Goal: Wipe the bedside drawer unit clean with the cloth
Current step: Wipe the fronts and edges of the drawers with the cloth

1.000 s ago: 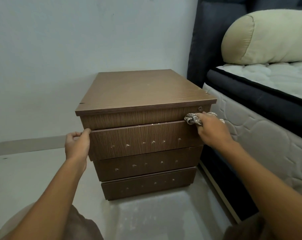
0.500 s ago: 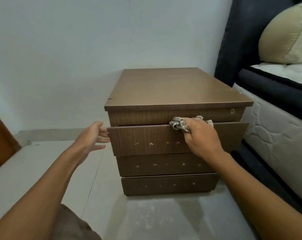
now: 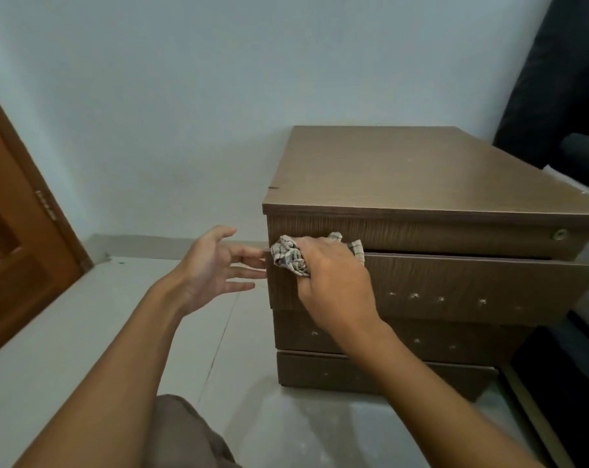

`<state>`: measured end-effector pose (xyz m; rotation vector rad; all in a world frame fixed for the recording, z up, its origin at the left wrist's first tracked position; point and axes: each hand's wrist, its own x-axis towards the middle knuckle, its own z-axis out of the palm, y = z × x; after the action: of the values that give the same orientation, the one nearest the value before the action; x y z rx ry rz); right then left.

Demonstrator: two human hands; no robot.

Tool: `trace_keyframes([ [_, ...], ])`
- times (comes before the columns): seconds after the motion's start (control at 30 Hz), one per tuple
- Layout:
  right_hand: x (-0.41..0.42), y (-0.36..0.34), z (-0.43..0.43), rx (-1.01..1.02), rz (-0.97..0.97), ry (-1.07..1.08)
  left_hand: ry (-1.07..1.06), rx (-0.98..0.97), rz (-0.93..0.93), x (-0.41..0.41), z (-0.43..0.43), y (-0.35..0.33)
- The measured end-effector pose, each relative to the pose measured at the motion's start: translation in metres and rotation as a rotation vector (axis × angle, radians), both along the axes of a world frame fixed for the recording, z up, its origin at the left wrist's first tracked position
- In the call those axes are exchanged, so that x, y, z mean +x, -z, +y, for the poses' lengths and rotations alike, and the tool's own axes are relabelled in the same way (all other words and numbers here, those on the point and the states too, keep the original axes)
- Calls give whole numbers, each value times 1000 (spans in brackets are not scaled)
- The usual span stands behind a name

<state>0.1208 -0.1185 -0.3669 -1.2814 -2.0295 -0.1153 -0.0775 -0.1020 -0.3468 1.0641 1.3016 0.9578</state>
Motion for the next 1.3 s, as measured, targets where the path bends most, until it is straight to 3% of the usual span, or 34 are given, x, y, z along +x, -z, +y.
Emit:
trace_keyframes([
  [0.13,-27,-1,6,15,-48,-115,-36,-45,-128,-9,0,5],
  [0.3,-13,-16,-1,5,-148,-404,-70,-61,-236,-15,1,11],
  [0.43,17,-8,-4,159,26,-133,-68,-72,-255,-17,0,13],
  [0.57,14,8,7,143,-18,80,-65,-71,-239,-16,2,16],
  [0.7,-21,17,12,129,11,-4,-53,-81,-262,-17,2,19],
  [0.87,-37,15,-1,71,-24,-284,-63,-66,-276,-14,2,19],
  [0.97,-24,22,-14,134,-19,-369,-109,-37,-130,-9,2,17],
  [1.1,-8,22,-4,280,192,-98,-128,111,290,-1,4,24],
  [1.2,-11,23,8,218,89,-40,-18,141,370,5,2,25],
  [1.3,-20,29,10,162,1,-229,39,162,453,8,-2,25],
])
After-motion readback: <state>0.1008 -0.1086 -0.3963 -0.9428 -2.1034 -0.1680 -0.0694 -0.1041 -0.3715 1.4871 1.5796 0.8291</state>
